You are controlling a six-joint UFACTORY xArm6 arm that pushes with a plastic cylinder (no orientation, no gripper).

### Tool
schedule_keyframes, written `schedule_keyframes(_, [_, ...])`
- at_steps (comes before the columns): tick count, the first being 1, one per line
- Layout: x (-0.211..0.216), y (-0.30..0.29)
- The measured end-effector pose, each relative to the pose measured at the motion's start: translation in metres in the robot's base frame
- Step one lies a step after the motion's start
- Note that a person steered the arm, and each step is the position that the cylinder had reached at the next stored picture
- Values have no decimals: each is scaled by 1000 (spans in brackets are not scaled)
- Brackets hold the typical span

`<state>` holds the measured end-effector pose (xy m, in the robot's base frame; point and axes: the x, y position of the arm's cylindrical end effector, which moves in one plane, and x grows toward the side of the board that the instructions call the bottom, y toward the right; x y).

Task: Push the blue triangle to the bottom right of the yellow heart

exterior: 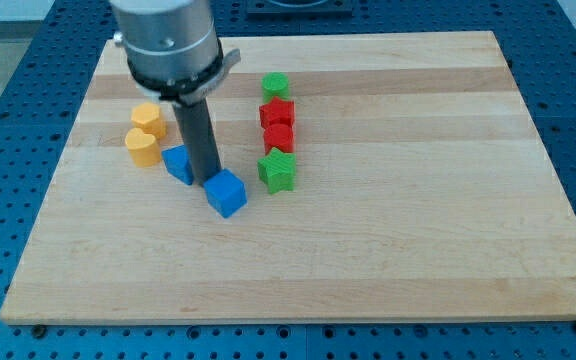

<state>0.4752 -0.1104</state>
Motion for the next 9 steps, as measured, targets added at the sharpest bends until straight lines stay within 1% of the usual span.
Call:
schedule_keyframes(1, [15,0])
schedule_keyframes(3, [-46,9])
schedule_keyframes(4, [-50,9])
schedule_keyframes(5, [-47,0])
schedule_keyframes(6, [-25,-7])
schedule_keyframes(7, [-14,-12])
schedule_keyframes(9, [-5,-16])
